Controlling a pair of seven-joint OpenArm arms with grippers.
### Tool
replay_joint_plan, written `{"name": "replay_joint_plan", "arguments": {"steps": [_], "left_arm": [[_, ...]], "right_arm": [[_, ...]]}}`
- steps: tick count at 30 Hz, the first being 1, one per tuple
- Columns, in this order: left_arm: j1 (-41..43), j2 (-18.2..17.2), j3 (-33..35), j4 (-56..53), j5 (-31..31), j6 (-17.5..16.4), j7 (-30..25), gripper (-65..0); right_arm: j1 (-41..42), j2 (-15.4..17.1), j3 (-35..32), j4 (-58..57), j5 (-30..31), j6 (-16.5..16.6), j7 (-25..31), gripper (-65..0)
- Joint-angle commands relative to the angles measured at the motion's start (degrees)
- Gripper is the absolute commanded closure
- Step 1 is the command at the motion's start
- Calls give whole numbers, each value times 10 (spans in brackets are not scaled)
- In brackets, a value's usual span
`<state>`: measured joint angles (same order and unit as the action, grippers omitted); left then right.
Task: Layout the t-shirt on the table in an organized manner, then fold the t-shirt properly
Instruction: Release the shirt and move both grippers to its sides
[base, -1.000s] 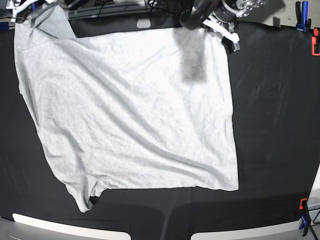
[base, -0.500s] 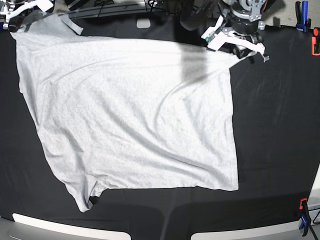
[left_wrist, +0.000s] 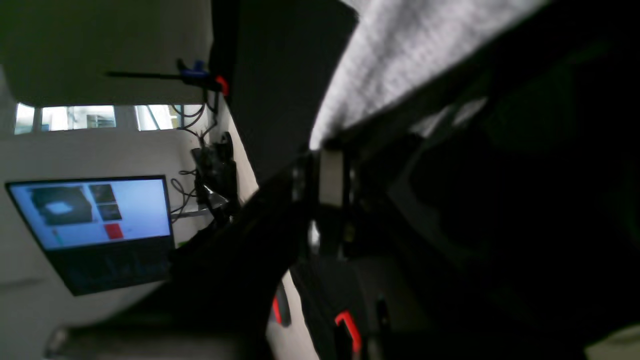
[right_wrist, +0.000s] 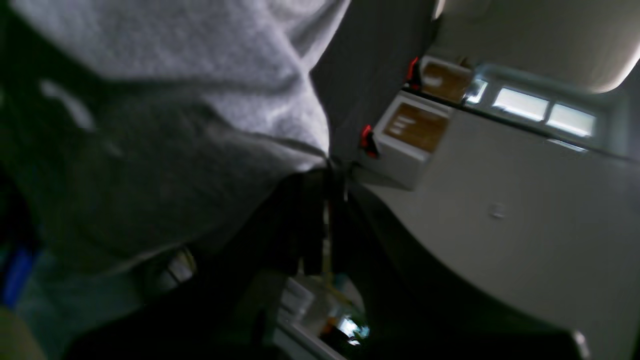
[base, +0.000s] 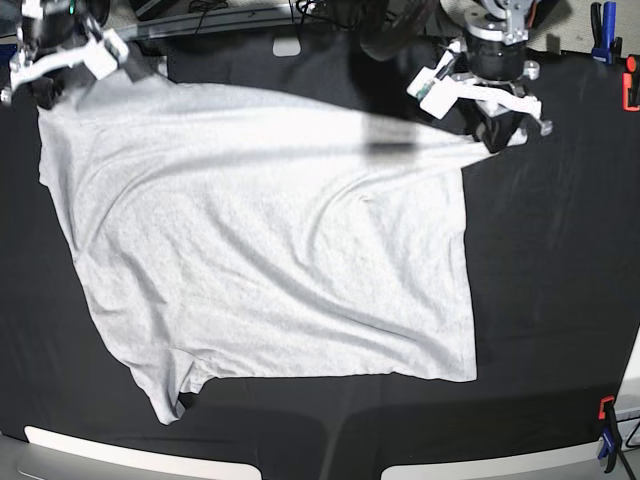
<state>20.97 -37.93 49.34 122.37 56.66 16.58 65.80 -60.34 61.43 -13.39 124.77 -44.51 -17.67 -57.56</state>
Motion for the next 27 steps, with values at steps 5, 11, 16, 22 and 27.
{"name": "replay_joint_plan", "arguments": {"steps": [5,11,16,22,27], "left_arm": [[1,-2,-2,10,13,38,-69,0],[-21,-2,-2,10,-71,38,-137,0],[-73,-2,-3,10,-117,38,-139,0],[-115,-2,-3,10,-149,38,-143,0],[-118,-2,-16,7,-169,38,-162,0]], "right_arm": [[119,-21,3,9,66,19,35,0],[240,-47,3,8,169,60,74,0],[327,-71,3,-13,224,81,92,0],[428,-117,3,-95,286,109,107,0],[497,-159,3,-171,296,119,113,0]]}}
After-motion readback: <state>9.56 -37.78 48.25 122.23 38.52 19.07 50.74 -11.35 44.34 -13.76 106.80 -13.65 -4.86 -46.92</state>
